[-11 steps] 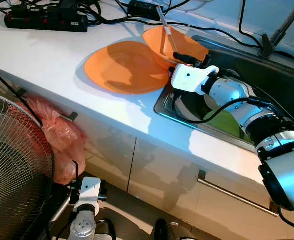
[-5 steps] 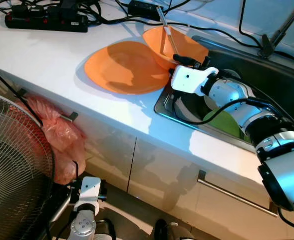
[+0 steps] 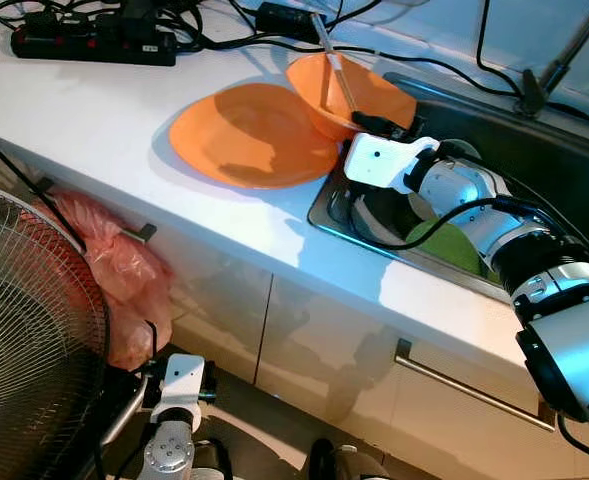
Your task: Kitchen organization
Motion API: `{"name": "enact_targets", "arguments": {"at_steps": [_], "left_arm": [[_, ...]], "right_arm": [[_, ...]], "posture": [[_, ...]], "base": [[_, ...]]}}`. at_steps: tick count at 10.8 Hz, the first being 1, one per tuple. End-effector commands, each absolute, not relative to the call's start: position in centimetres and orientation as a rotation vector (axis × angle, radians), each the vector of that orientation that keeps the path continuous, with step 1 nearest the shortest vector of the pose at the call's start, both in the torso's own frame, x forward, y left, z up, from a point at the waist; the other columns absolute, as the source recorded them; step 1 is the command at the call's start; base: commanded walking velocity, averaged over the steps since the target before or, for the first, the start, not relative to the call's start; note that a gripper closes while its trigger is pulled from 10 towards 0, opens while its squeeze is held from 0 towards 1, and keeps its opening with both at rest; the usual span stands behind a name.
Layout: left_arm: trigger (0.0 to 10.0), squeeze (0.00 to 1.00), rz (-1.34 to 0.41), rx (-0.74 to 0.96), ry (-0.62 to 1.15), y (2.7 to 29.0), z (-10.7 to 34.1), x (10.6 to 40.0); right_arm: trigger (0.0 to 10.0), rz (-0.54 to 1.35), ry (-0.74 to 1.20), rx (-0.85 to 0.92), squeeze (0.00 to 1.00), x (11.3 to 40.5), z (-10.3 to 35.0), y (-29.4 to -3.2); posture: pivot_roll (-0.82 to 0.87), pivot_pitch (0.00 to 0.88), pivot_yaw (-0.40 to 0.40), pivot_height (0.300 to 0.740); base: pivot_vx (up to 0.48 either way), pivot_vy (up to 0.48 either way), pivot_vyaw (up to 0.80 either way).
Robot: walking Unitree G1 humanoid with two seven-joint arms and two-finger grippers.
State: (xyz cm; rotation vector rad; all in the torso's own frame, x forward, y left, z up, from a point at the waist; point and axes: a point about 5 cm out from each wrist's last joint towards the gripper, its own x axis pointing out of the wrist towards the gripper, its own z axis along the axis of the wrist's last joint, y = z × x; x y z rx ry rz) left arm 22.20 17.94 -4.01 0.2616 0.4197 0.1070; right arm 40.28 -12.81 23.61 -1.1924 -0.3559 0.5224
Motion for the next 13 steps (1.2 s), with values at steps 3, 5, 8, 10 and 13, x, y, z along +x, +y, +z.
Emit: {"name": "enact_targets", "arguments": {"at_steps": [3,5,8,10,13], "left_arm": [[10.0,0.0,0.085,0.262,0.454,17.53,-4.58,21.63],[10.0,0.0,0.087,0.263,0.455,17.55,-4.6,21.59],[10.0,0.0,0.087,0.264,0.456,17.53,-4.63,21.56],[10.0,0.0,0.087,0.265,0.455,17.55,-4.6,21.6],[10.0,0.0,0.086,0.264,0.456,17.49,-4.63,21.58]], "right_arm": [[0.0,0.505,-0.362,-1.206,0.0,40.47,24.32,-12.97],[0.0,0.511,-0.365,-1.209,0.0,40.43,24.27,-12.92],[0.0,0.515,-0.369,-1.22,0.0,40.38,24.21,-12.94],[0.0,0.514,-0.369,-1.223,0.0,40.39,24.26,-12.98],[0.0,0.517,-0.374,-1.233,0.0,40.37,24.36,-13.05]], "posture": [[0.05,0.152,-0.106,0.74],[0.05,0.154,-0.108,0.74],[0.05,0.154,-0.108,0.74],[0.05,0.16,-0.108,0.74],[0.04,0.16,-0.11,0.74]], "base": [[0.0,0.0,0.0],[0.0,0.0,0.0],[0.0,0.0,0.0],[0.0,0.0,0.0],[0.0,0.0,0.0]]}}
